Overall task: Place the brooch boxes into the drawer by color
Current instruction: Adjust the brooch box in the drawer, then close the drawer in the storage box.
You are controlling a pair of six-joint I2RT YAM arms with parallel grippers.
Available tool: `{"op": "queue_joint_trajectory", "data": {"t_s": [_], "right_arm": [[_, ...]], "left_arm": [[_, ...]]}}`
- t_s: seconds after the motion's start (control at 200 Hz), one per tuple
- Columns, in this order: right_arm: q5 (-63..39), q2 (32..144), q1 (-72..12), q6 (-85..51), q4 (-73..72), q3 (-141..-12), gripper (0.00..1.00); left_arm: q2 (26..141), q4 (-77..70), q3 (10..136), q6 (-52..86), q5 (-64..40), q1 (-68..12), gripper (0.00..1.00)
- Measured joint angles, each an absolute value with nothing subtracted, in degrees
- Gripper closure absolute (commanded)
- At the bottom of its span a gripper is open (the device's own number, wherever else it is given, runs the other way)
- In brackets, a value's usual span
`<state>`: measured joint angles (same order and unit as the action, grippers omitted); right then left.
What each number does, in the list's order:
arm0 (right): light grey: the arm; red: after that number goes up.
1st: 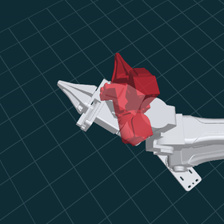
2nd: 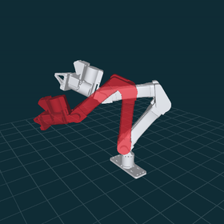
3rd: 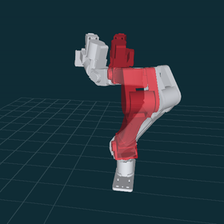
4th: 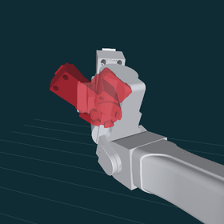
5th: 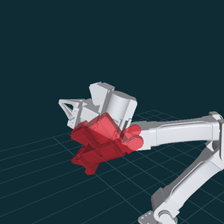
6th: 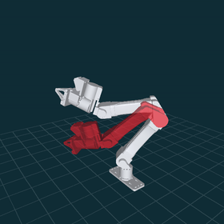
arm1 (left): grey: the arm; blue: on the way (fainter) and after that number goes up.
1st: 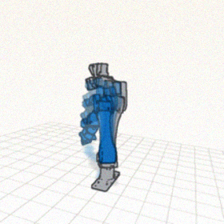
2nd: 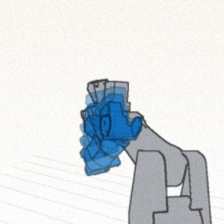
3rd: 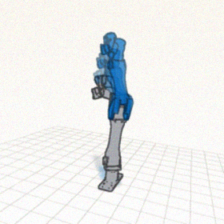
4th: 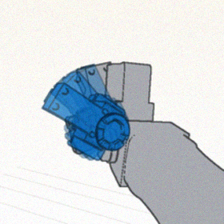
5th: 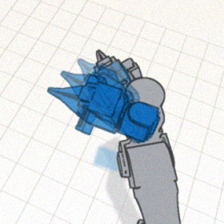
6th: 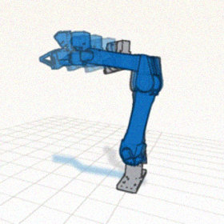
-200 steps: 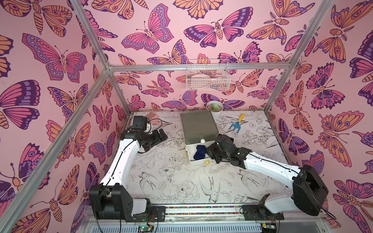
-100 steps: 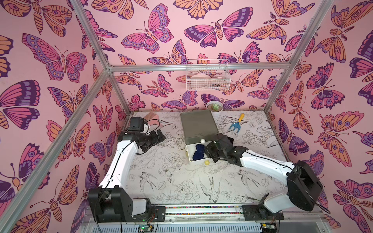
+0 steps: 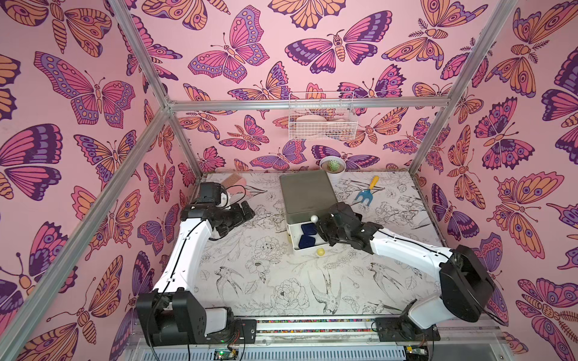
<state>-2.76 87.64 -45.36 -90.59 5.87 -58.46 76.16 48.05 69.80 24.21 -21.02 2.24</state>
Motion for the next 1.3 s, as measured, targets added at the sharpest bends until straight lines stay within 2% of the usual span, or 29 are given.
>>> {"op": "queue_joint_trajectory", "data": {"t_s": [0.04, 0.225, 0.351, 0.421, 0.556, 0.671, 0.776, 0.831, 0.992, 1.302], "right_arm": [[-2.4, 87.4, -45.2, -90.3, 6.0, -59.0, 1.0], [-1.9, 84.1, -45.1, -89.1, 7.3, -58.2, 0.74], [-1.7, 78.8, -45.1, -89.3, 7.3, -54.3, 0.7], [-1.5, 75.3, -45.1, -89.5, 7.4, -52.4, 0.64], [-1.3, 68.6, -45.1, -89.6, 9.2, -50.8, 0.46], [-1.1, 62.7, -45.1, -89.8, 12.1, -49.7, 0.43], [0.4, 55.1, -45.1, -90.9, 13.6, -44.8, 0.5], [1.5, 50.8, -45.1, -91.9, 14.0, -40.9, 0.59], [3.6, 44.0, -45.1, -94.3, 14.6, -30.8, 1.0], [2.9, 56.2, -45.1, -98.0, 9.6, -29.5, 1.0]], "left_arm": [[76.2, 48.1, 69.8, 24.2, -21.0, 2.2, 0.0], [76.2, 48.1, 69.8, 24.2, -21.0, 2.2, 0.0], [76.2, 48.1, 69.8, 24.2, -21.1, 2.2, 0.0], [76.2, 48.1, 69.8, 24.2, -21.2, 2.2, 0.0], [76.2, 48.1, 69.9, 24.2, -21.6, 2.2, 0.0], [76.2, 48.0, 70.2, 24.3, -21.7, 2.2, 0.0], [76.2, 48.0, 70.4, 24.3, -21.9, 2.2, 0.0], [76.2, 48.1, 70.4, 24.5, -22.2, 2.2, 0.0], [76.2, 48.0, 70.7, 24.5, -22.7, 2.2, 0.0], [76.2, 48.0, 71.0, 24.7, -22.7, 2.2, 0.0]]}}
